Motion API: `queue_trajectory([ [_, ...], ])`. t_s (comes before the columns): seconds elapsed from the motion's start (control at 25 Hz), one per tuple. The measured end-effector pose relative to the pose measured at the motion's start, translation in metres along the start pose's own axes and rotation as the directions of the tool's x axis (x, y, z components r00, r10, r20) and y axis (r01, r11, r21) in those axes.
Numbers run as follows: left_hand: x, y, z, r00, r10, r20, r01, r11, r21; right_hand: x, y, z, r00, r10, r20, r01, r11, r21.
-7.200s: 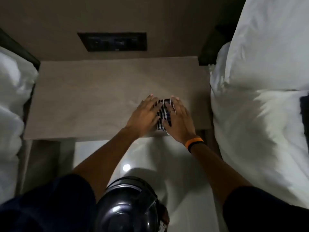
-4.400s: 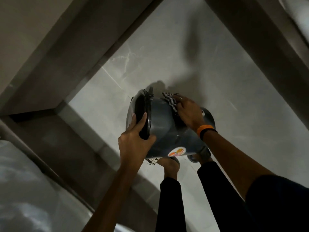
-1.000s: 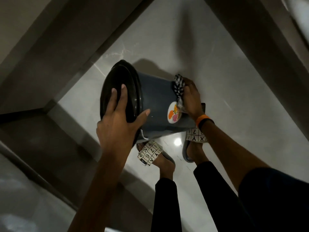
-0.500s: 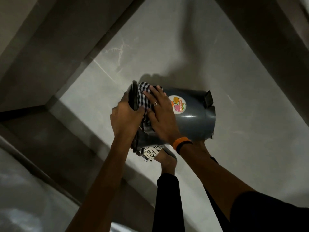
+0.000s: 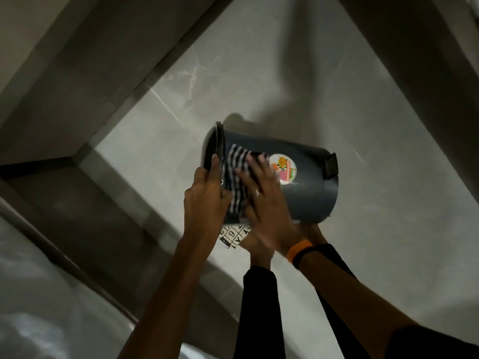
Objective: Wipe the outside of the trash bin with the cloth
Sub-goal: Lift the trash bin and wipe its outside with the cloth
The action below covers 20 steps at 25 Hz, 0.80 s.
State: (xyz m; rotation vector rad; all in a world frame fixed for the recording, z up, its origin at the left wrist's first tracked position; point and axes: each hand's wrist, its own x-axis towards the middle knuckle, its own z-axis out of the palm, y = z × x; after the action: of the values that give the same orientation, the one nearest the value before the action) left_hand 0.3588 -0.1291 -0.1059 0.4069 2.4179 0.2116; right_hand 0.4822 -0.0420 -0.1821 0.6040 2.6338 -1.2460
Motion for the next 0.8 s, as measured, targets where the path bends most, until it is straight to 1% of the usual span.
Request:
queue_trajectory([
  [0.04,0.001,0.002,-0.001,1.000,-0.011,0.023,0.010,0.999,0.032,-0.016,-0.002,0.008,0.994,-0.105,0.016,0.106,0.991,-0.079],
  [0.08,0.001,0.004,-0.003,0.999,-0.016,0.037,0.015,0.999,0.036,-0.027,0.004,0.011,0.987,-0.159,0.005,0.158,0.977,-0.146],
  [0.12,0.001,0.006,-0.005,1.000,-0.016,0.024,0.015,1.000,0.013,-0.031,0.015,0.009,0.989,-0.146,-0.026,0.140,0.975,-0.171],
  [0.16,0.004,0.008,-0.007,1.000,-0.016,-0.015,0.015,0.999,-0.028,-0.030,0.028,0.004,0.995,-0.064,-0.081,0.051,0.986,-0.157],
  [0.2,0.007,0.006,-0.008,0.998,-0.032,-0.057,0.027,0.996,-0.084,-0.026,0.040,-0.001,0.985,0.085,-0.148,-0.098,0.992,-0.078],
  [0.24,0.012,0.004,-0.010,0.994,-0.062,-0.091,0.047,0.987,-0.156,-0.018,0.050,-0.008,0.935,0.271,-0.229,-0.266,0.963,0.053],
  [0.28,0.017,0.002,-0.010,0.989,-0.091,-0.113,0.062,0.969,-0.239,-0.009,0.060,-0.015,0.846,0.440,-0.301,-0.394,0.896,0.203],
  [0.32,0.020,-0.002,-0.009,0.986,-0.110,-0.125,0.067,0.949,-0.308,0.001,0.063,-0.019,0.756,0.555,-0.348,-0.461,0.828,0.319],
  [0.36,0.020,-0.004,-0.009,0.985,-0.111,-0.131,0.060,0.938,-0.341,0.010,0.059,-0.020,0.702,0.610,-0.368,-0.489,0.788,0.374],
  [0.4,0.019,-0.006,-0.007,0.987,-0.089,-0.136,0.038,0.941,-0.336,0.018,0.047,-0.017,0.706,0.605,-0.370,-0.486,0.793,0.368],
  [0.44,0.018,-0.006,-0.005,0.988,-0.060,-0.144,0.012,0.950,-0.311,0.022,0.029,-0.010,0.758,0.542,-0.362,-0.449,0.837,0.313],
  [0.48,0.017,-0.007,-0.003,0.987,-0.045,-0.156,-0.001,0.960,-0.280,0.022,0.009,0.000,0.841,0.421,-0.339,-0.363,0.905,0.223],
  [0.52,0.016,-0.009,-0.002,0.985,-0.055,-0.166,0.011,0.967,-0.254,0.018,-0.010,0.013,0.922,0.260,-0.287,-0.237,0.965,0.113],
  [0.56,0.016,-0.012,-0.002,0.983,-0.077,-0.167,0.036,0.972,-0.234,0.010,-0.026,0.027,0.970,0.107,-0.218,-0.107,0.994,0.011],
  [0.6,0.016,-0.015,-0.002,0.983,-0.090,-0.160,0.053,0.974,-0.221,0.000,-0.029,0.037,0.988,0.009,-0.155,-0.021,0.997,-0.074],
  [0.64,0.016,-0.018,-0.003,0.984,-0.095,-0.150,0.061,0.975,-0.213,-0.009,-0.021,0.040,0.991,-0.034,-0.129,0.016,0.990,-0.140],
  [0.68,0.015,-0.021,-0.003,0.985,-0.097,-0.140,0.067,0.977,-0.204,-0.015,-0.005,0.037,0.991,-0.027,-0.132,0.006,0.987,-0.162],
  [0.72,0.014,-0.022,-0.003,0.986,-0.100,-0.131,0.075,0.980,-0.185,-0.022,0.013,0.029,0.986,0.039,-0.162,-0.063,0.986,-0.151],
  [0.76,0.013,-0.022,-0.002,0.986,-0.110,-0.129,0.089,0.983,-0.158,-0.027,0.030,0.018,0.962,0.166,-0.219,-0.191,0.977,-0.095],
  [0.8,0.012,-0.018,-0.002,0.984,-0.116,-0.137,0.098,0.987,-0.130,-0.031,0.046,0.007,0.906,0.313,-0.286,-0.327,0.945,0.000],
])
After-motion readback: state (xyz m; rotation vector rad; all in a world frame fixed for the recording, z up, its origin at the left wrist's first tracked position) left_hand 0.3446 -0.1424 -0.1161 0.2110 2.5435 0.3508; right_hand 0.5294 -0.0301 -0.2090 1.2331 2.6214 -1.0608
